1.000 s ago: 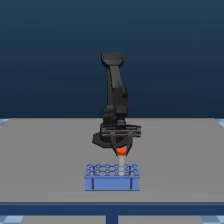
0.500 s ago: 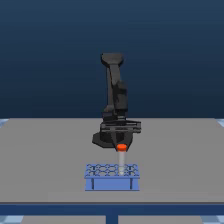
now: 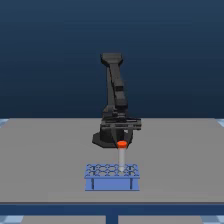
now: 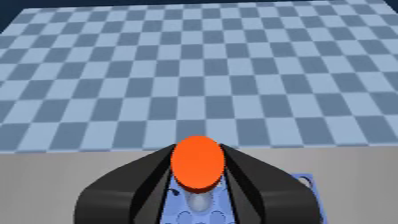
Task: Pick up the centrifuge tube on the rack
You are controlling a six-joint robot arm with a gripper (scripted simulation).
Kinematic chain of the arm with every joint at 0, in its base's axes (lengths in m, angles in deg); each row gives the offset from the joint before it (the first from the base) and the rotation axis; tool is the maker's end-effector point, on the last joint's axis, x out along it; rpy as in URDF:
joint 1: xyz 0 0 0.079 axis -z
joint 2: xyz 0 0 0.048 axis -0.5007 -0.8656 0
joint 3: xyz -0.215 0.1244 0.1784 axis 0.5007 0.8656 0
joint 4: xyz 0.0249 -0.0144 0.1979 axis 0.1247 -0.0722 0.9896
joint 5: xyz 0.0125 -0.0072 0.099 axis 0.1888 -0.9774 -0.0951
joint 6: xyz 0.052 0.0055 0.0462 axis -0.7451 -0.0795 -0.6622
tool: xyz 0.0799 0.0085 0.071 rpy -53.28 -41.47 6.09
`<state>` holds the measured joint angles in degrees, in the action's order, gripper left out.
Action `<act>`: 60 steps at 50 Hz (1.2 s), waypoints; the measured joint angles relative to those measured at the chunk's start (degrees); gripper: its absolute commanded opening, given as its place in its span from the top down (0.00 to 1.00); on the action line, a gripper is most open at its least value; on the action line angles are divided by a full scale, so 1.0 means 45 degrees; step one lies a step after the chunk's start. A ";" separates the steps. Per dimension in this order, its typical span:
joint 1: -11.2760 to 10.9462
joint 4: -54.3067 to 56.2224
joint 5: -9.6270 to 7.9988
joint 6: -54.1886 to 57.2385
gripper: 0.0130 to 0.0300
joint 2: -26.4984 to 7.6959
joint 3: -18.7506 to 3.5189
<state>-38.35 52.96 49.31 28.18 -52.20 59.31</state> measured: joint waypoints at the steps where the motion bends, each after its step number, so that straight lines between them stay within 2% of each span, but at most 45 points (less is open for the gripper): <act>1: 0.0001 0.0199 0.0001 0.0218 1.00 0.0012 -0.0013; 20: 0.0000 0.4041 0.0097 0.4075 1.00 0.0256 -0.0290; 37: 0.0000 0.7231 0.0336 0.7328 1.00 0.0491 -0.0598; 60: 0.0000 0.9846 0.0752 1.0101 1.00 0.0732 -0.0975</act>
<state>-38.35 97.27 52.69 73.64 -48.91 54.92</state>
